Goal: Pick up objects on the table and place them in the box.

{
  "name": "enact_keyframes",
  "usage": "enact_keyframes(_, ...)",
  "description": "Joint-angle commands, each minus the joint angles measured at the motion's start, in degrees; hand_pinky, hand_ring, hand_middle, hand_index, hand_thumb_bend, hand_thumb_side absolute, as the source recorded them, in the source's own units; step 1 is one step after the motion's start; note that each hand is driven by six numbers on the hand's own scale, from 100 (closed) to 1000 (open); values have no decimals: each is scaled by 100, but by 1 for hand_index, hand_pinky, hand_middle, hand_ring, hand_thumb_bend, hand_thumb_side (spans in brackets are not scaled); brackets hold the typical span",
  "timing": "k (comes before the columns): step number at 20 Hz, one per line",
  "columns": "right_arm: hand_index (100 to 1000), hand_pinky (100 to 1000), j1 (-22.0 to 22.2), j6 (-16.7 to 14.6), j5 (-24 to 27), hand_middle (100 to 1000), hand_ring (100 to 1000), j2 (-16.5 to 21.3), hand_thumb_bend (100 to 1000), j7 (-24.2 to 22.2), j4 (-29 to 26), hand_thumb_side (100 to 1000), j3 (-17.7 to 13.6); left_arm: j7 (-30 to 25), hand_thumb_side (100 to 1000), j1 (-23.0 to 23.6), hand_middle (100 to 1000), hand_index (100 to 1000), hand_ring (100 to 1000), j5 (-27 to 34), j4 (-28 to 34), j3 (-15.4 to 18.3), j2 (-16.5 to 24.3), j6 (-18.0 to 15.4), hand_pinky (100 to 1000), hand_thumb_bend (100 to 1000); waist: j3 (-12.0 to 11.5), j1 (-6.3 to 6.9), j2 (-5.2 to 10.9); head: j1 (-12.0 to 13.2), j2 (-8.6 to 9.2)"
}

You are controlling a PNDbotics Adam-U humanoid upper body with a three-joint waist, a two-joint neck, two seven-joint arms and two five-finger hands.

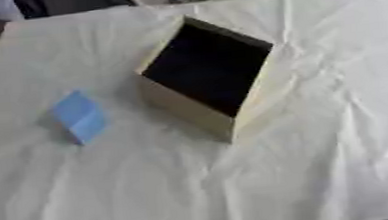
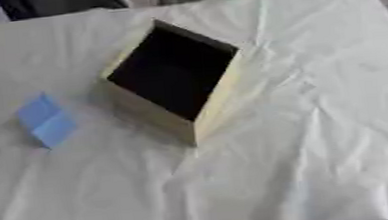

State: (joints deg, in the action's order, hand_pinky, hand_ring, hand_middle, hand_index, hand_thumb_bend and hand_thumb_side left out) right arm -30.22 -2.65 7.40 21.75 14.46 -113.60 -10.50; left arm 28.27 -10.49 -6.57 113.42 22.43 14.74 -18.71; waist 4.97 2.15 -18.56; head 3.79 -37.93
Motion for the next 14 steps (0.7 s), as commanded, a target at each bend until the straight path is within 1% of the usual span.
enact_keyframes(1,710,649,-56,18,-25,554,593,155,100,3,-99,486,-18,23,234,-17,629,727,606,-17,117,49,195,-11,687,506,-10,-5,148,37,53)
enact_keyframes(6,710,649,-71,18,-22,555,593,150,100,3,-99,484,-16,5,231,-58,629,728,605,-30,117,29,291,24,688,512,-10,-18,144,52,73)
enact_keyframes(9,710,649,-80,21,-25,555,594,140,100,2,-99,482,-14,-15,221,-142,627,736,602,-156,117,-3,479,159,684,524,-1,-23,149,60,82)
enact_keyframes(11,710,649,-96,18,-26,556,595,131,100,1,-99,479,-9,-89,218,-225,629,749,601,-387,117,-73,757,353,684,527,21,-25,158,60,104)
enact_keyframes(14,710,650,-126,18,-27,557,595,121,100,-8,-99,476,9,-340,203,-383,636,768,603,-869,97,-264,1318,732,685,534,50,-19,178,50,119)
